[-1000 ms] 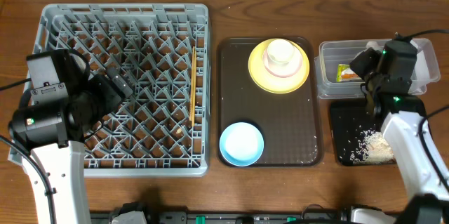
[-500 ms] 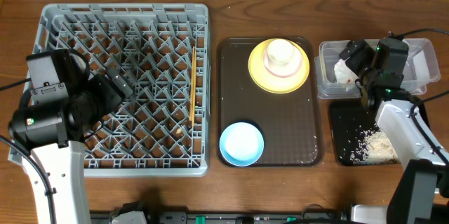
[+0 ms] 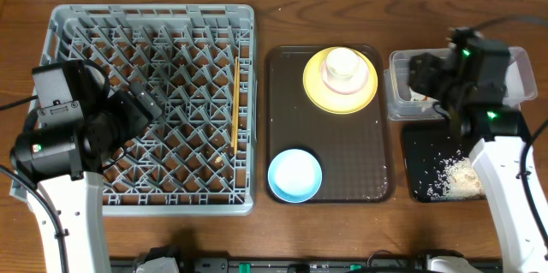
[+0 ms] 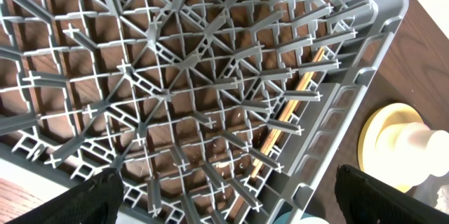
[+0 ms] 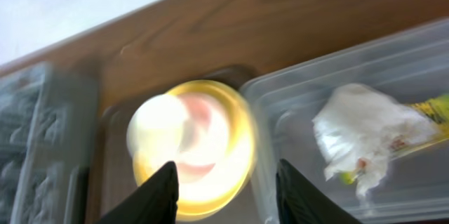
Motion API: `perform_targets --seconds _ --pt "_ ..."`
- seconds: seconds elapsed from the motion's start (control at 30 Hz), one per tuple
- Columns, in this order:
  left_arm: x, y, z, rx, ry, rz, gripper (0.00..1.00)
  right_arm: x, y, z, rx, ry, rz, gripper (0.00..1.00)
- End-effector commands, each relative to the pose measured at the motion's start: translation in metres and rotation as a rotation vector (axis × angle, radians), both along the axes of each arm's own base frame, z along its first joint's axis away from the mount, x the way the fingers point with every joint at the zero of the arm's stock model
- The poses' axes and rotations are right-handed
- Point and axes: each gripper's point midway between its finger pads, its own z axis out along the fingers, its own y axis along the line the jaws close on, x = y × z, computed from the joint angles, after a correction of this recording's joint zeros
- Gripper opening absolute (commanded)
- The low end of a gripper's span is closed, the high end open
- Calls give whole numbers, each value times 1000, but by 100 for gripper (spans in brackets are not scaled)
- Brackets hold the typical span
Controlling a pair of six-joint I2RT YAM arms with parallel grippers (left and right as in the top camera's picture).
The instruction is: Sort waste into correct bins and load items into the dishwasher rack
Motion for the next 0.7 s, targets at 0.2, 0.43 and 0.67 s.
perform_targets --seconds 0.2,0.43,0.67 --pt "1 3 4 10 -8 3 97 -23 114 18 -310 115 412 45" --pt "1 3 4 10 -8 3 97 -22 152 -71 -371 335 520 35" --pt "1 3 4 10 -8 3 97 -9 170 -135 -357 428 559 24"
